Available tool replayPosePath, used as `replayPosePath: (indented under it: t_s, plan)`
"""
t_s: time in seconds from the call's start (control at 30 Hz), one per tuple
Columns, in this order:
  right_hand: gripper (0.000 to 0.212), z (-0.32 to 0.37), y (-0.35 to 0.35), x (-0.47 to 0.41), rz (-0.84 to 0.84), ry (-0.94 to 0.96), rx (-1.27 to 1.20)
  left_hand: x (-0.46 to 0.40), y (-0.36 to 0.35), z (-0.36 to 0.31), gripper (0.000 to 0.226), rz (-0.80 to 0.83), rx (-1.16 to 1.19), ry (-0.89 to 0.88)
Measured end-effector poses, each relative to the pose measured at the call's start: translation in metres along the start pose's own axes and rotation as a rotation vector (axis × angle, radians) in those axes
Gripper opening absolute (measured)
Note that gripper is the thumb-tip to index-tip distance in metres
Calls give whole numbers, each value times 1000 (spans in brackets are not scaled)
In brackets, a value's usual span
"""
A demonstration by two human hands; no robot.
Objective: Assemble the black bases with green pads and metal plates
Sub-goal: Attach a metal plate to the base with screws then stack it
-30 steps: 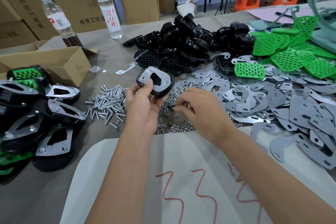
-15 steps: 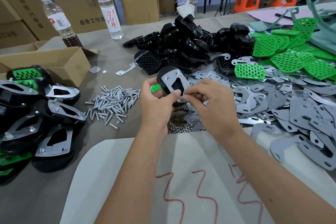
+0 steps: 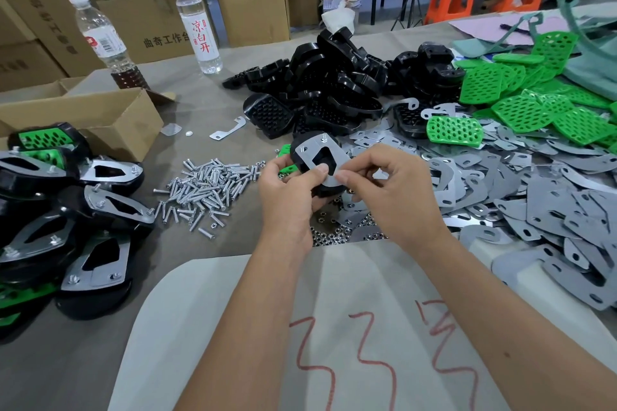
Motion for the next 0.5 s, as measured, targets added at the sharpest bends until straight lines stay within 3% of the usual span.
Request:
replayPosePath:
  t_s: [0.5]
  plan:
    - [11,-5,8,-3,149,-16,-45,1,-2,2,37,2,-59,-21]
Point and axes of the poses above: each hand's wrist, its own x-axis away from the middle knuckle, its own y-axis out of the back of the hand, z = x × y, the point moved 5 cm from there along -x, towards the middle knuckle, and after that the axes turned 11 degrees about y, right-handed, at the moved point
